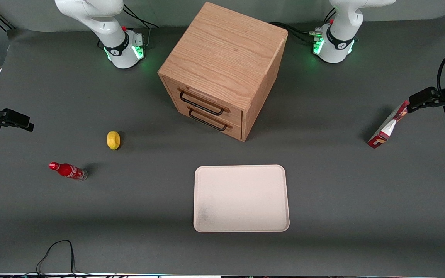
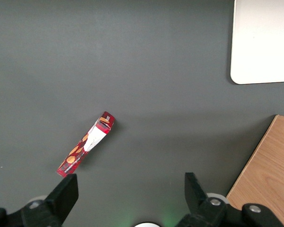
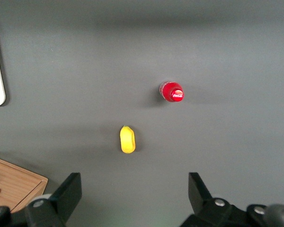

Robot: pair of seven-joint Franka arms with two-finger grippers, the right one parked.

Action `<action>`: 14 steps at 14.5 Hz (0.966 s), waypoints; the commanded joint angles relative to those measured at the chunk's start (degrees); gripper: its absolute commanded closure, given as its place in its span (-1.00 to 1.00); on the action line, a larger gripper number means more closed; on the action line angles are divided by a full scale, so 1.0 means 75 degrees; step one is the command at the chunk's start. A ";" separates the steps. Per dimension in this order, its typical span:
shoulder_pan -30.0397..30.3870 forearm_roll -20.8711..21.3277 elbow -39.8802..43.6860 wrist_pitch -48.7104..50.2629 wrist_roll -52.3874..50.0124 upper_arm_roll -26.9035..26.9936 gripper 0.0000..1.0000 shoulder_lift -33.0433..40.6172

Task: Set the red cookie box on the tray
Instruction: 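Move the left gripper above the red cookie box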

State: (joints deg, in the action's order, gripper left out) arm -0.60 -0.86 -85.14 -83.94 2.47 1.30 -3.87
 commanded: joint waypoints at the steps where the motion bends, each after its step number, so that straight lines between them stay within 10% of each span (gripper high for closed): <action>1: 0.0033 0.0103 -0.0062 0.0071 0.0057 -0.0056 -1.00 0.0071; 8: 0.0149 0.0523 -0.0493 0.0048 0.0116 0.0073 -1.00 0.0199; 14: 0.1810 0.0712 -0.3633 -0.1698 0.2104 0.0108 -1.00 0.2295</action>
State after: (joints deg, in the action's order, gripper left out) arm 8.68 4.05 -101.32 -92.26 12.63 2.43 4.41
